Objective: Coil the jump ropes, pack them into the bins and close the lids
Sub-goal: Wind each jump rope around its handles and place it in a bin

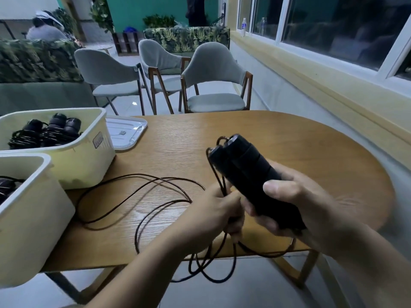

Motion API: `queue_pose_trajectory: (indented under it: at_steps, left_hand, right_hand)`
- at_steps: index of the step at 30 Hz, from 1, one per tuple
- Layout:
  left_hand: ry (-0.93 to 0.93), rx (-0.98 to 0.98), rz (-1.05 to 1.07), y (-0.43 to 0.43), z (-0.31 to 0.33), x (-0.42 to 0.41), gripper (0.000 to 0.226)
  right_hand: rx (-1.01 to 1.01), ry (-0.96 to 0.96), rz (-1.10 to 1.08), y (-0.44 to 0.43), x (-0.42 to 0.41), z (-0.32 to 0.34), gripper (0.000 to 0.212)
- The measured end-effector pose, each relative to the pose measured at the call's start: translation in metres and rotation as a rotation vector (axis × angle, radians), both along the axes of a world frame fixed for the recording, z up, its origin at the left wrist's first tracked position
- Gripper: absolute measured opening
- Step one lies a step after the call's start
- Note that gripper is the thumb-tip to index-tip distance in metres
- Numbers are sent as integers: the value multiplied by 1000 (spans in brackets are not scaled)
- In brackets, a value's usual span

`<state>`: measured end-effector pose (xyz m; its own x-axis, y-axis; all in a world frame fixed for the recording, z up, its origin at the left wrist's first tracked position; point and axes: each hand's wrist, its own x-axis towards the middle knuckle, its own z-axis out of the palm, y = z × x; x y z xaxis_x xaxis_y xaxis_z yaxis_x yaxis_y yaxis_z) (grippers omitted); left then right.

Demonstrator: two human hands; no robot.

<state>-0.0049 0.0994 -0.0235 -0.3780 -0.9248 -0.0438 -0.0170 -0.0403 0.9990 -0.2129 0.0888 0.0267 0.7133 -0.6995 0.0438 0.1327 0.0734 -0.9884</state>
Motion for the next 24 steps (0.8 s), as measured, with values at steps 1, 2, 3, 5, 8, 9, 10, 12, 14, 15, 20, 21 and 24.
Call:
queue_pose_trajectory:
  at_steps: [1, 2, 3, 5, 8, 9, 10, 12, 14, 15, 20, 21, 24]
  left_hand:
    - [-15, 23, 0, 0, 0, -1, 42]
    - [-45, 6, -3, 0, -3, -3, 29]
    - [-109, -8, 19, 0, -4, -5, 15]
    - [-243, -37, 35, -2, -11, -6, 9]
    - [-618, -209, 9, 5, -11, -12, 9]
    - [-718, -245, -12, 8, -11, -15, 11]
    - [-760, -267, -20, 10, -10, -17, 13]
    - [-822, -289, -27, 14, -5, -20, 15]
    - [-895, -379, -41, 18, -1, -18, 14]
    - [-942, -429, -56, 21, 3, -17, 14]
    - [-1087, -623, -77, 25, 20, -6, 17]
    - [-1086, -653, -80, 24, 24, -2, 17]
    - [-1043, -731, -73, 21, 25, 13, 27]
  right_hand:
    - [-135, 2, -72, -4, 8, -13, 60]
    - [-140, 13, -99, 7, 10, -16, 58]
    - [-142, 9, -214, -3, 13, -9, 53]
    - [-167, -18, -317, 0, 9, -25, 43]
    - [-120, -44, -442, -7, 9, -24, 38]
    - [-141, -17, -484, -9, 9, -24, 40]
    - [-178, 34, -514, -9, 8, -26, 42]
    - [-311, 193, -589, -8, 8, -29, 38]
    - [-426, 359, -676, -6, 8, -28, 32]
    - [-479, 446, -703, -6, 8, -28, 31]
    - [-571, 704, -639, -8, 8, -28, 34]
    - [-574, 753, -599, -10, 7, -28, 35]
    - [-552, 853, -439, -15, 3, -30, 38]
